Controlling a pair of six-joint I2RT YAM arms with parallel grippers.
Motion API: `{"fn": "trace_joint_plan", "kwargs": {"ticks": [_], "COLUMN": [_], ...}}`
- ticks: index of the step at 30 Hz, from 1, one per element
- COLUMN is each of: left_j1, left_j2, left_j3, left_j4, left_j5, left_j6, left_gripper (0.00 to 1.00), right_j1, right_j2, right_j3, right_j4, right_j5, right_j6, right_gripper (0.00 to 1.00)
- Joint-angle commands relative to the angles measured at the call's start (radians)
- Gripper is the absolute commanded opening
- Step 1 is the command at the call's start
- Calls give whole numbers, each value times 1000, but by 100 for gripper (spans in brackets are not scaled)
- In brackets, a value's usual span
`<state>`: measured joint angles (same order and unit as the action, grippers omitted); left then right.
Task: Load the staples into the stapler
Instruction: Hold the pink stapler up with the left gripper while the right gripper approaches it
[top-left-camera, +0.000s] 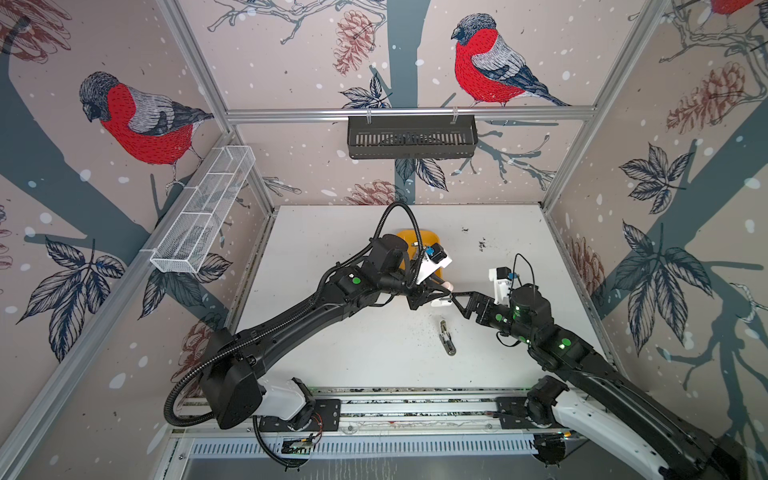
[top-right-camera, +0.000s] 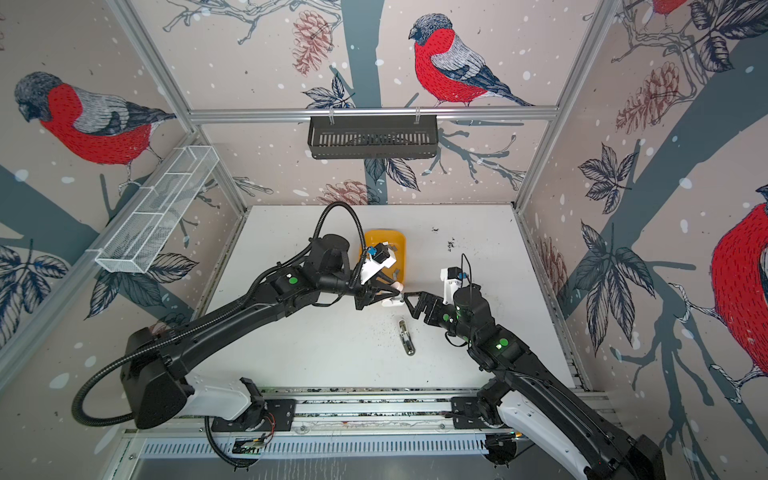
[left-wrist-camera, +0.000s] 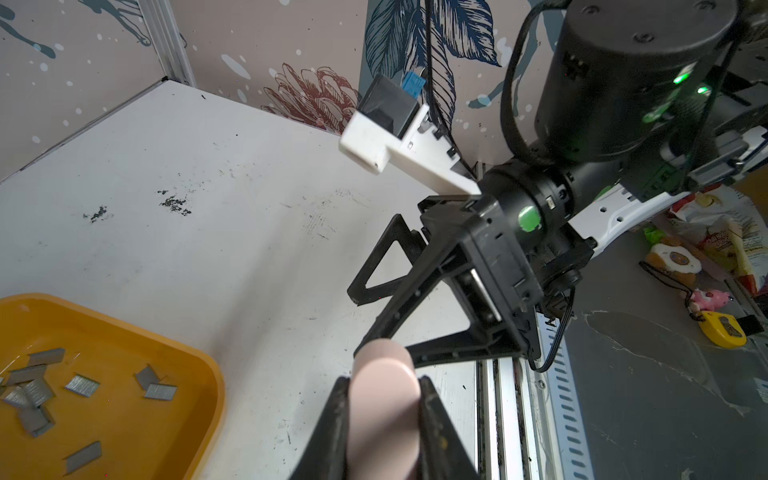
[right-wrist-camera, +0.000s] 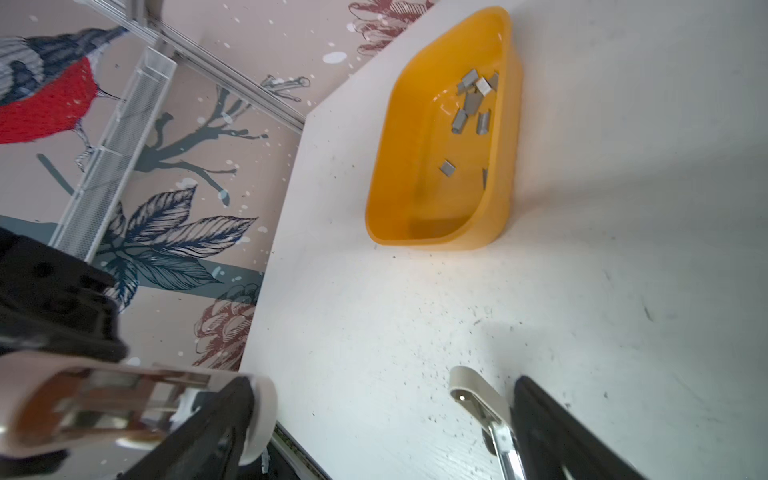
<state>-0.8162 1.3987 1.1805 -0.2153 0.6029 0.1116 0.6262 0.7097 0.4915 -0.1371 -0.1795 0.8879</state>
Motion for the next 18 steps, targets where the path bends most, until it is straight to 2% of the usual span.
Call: {"fn": "trace_joint_plan", "kwargs": {"ticks": [1, 10, 15, 18], "left_j1": [1, 0, 0, 0], "left_j2": [4, 14, 16, 16], "left_j3": [2, -3, 1, -1], "left_j4": [62, 90, 80, 77], "left_j5": [27, 68, 57, 52], "left_j6": [2, -33, -25, -19], "left_gripper": [6, 5, 5, 5], "right_j1": [0, 15, 20, 19], "right_j2": [-5, -6, -41, -100], "right_j3": [-12, -26, 28, 22], "right_j4": [-9, 72, -48, -38], "right_j5": [41, -41, 48, 69], "right_j6": [1, -40, -55, -34], "right_gripper": [97, 97, 97, 97]}}
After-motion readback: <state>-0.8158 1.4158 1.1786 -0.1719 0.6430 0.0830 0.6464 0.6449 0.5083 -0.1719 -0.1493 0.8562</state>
